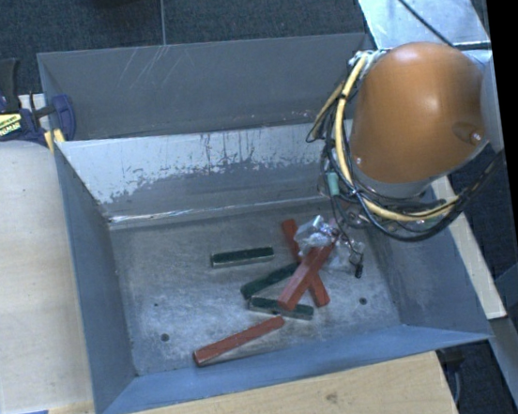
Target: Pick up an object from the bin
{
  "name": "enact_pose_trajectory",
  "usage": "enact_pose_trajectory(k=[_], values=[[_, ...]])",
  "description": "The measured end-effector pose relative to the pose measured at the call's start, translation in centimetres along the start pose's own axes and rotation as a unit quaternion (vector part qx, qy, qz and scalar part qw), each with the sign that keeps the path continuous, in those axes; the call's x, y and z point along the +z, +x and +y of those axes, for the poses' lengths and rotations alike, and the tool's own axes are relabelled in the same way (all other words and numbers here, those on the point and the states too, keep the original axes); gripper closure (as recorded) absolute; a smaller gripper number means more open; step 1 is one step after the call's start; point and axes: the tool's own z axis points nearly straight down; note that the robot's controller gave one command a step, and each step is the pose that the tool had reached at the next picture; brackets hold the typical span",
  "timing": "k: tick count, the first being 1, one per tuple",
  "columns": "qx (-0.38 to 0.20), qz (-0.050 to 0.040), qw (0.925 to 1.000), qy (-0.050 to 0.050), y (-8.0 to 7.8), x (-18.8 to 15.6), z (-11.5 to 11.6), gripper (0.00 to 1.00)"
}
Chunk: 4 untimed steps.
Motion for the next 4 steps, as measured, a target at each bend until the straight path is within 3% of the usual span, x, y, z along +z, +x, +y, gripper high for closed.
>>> enact_pose_trajectory(k=[1, 2, 3, 4], values=[[0.000, 0.0002, 1.0000, 0.000, 0.0, 0.0, 0.0, 1.00], [0.052, -0.0014, 0.9986, 0.003, 4.9, -3.6, -3.9, 1.00], [0.061, -0.0017, 0.9981, 0.001, 0.6, -1.4, -8.2, 1.00], [0.062, -0.0010, 0.9981, 0.001, 0.7, -1.5, -8.2, 1.00]])
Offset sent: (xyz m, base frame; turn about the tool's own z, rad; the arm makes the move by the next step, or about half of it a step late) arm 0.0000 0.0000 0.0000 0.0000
